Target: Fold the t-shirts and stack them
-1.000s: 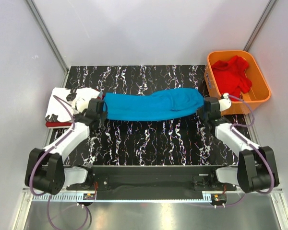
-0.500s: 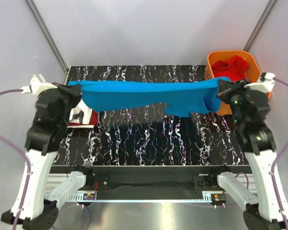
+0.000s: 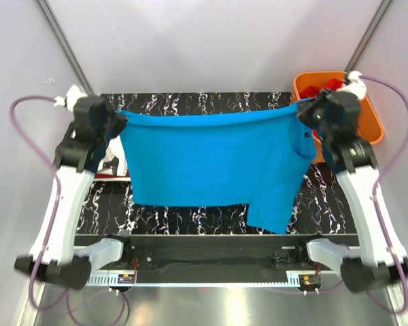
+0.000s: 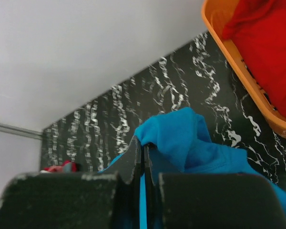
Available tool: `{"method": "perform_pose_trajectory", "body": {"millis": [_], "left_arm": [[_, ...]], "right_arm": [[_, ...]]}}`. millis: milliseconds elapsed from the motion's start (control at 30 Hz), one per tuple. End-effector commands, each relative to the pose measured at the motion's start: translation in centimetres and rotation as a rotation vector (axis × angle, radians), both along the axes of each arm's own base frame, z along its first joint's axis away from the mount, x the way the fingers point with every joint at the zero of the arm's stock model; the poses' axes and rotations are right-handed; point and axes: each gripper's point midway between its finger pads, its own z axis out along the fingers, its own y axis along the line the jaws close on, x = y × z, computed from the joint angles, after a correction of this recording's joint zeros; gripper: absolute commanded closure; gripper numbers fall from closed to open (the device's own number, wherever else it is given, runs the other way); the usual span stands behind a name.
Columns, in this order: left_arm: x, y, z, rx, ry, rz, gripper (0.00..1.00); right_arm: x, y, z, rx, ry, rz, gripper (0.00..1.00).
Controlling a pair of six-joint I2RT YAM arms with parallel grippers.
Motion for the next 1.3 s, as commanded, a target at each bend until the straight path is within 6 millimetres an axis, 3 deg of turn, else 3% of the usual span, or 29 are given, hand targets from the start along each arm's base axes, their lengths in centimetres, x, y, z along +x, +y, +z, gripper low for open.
{"method": "perform_pose_trajectory", "body": {"millis": [0,33,100,133,167,200,233,267,333,400,467,567,600,633,667,700,733,800,833,867,900,933,967,1000,1067,1100,1167,1200,1267], "left_arm": [[4.6,-0.5,1.5,-0.014,-0.029,-0.036,1.00],[5.3,-0.5,2.8,-0.017,-0.052,-0.036,1.00],[7.4,-0.9,3.0,-0.014,-0.055,-0.042,1.00],[8.3,-1.0,3.3,-0.015,-0.060,-0.045,1.00],[8.8,-0.9,6.0,-0.029,-0.115,-0.056,1.00],[9.5,-1.0,6.7,-0.036,-0.128,-0.071,1.00],[11.3,-0.8,6.3,-0.040,-0.113,-0.075,1.00],[11.8,-1.4,8.9,-0.055,-0.176,-0.118,1.00],[13.7,-1.7,9.5,-0.058,-0.203,-0.140,1.00],[14.9,-1.7,11.3,-0.053,-0.267,-0.154,1.00],[16.8,-1.3,10.0,-0.042,-0.239,-0.153,1.00],[18.3,-1.5,6.7,-0.021,-0.178,-0.177,1.00],[18.7,-1.6,2.0,-0.026,-0.087,-0.177,1.00],[19.0,-1.6,0.8,-0.031,-0.097,-0.175,1.00],[18.3,-1.6,0.2,-0.038,-0.102,-0.173,1.00],[17.9,-1.6,-2.1,-0.055,-0.072,-0.166,1.00],[17.5,-1.6,-6.8,-0.064,-0.011,-0.162,1.00],[15.7,-1.6,-9.9,-0.087,0.025,-0.150,1.00],[14.5,-1.5,-13.8,-0.090,0.085,-0.148,1.00],[13.7,-1.9,-15.1,-0.105,0.104,-0.167,1.00],[12.8,-2.0,-15.6,-0.113,0.103,-0.170,1.00],[11.2,-2.2,-18.9,-0.126,0.161,-0.176,1.00],[10.4,-2.2,-19.8,-0.129,0.175,-0.177,1.00],[9.4,-2.1,-20.3,-0.122,0.178,-0.179,1.00],[6.9,-1.5,-23.5,-0.105,0.249,-0.157,1.00],[6.1,-1.4,-24.1,-0.091,0.258,-0.160,1.00],[3.7,-1.1,-25.8,-0.081,0.279,-0.158,1.00],[3.0,-1.1,-26.2,-0.077,0.278,-0.160,1.00],[1.5,-0.3,-26.5,-0.058,0.263,-0.121,1.00]], "right_arm": [[4.7,-0.6,-0.2,-0.022,0.020,-0.053,1.00],[5.4,-0.4,1.6,-0.009,-0.002,-0.041,1.00],[8.3,0.5,1.1,0.016,0.031,0.014,1.00],[8.8,0.6,4.1,0.030,-0.028,0.029,1.00],[9.4,0.9,4.9,0.040,-0.040,0.054,1.00],[11.2,1.1,4.3,0.043,-0.019,0.065,1.00],[11.2,0.6,7.4,0.049,-0.076,0.068,1.00],[11.7,0.8,8.2,0.065,-0.088,0.092,1.00],[13.0,0.1,9.6,0.092,-0.120,0.129,1.00],[14.4,-0.1,9.4,0.152,-0.119,0.190,1.00],[15.3,-0.6,8.3,0.188,-0.104,0.219,1.00],[16.8,-0.5,3.9,0.206,-0.038,0.254,1.00],[17.3,-0.3,0.7,0.216,0.002,0.261,1.00],[17.3,-0.1,-0.9,0.227,0.022,0.272,1.00],[17.2,0.1,-2.5,0.243,0.041,0.279,1.00],[16.9,0.2,-6.0,0.260,0.082,0.275,1.00],[16.6,0.3,-7.7,0.272,0.100,0.277,1.00],[15.1,0.3,-12.2,0.297,0.158,0.257,1.00],[14.4,0.1,-13.6,0.301,0.175,0.231,1.00],[13.3,0.0,-13.6,0.296,0.161,0.222,1.00],[12.0,-0.1,-16.7,0.302,0.210,0.203,1.00],[11.3,-0.5,-17.5,0.296,0.219,0.177,1.00],[10.1,-0.6,-17.0,0.287,0.199,0.171,1.00],[8.5,-0.7,-19.8,0.290,0.252,0.150,1.00],[6.5,-1.3,-20.3,0.285,0.245,0.103,1.00],[5.0,-1.4,-22.7,0.289,0.294,0.083,1.00],[3.0,-1.9,-23.1,0.284,0.288,0.040,0.98],[1.4,-2.0,-25.3,0.287,0.330,0.021,0.97],[-0.3,-2.2,-25.2,0.302,0.296,-0.002,0.94]]}}
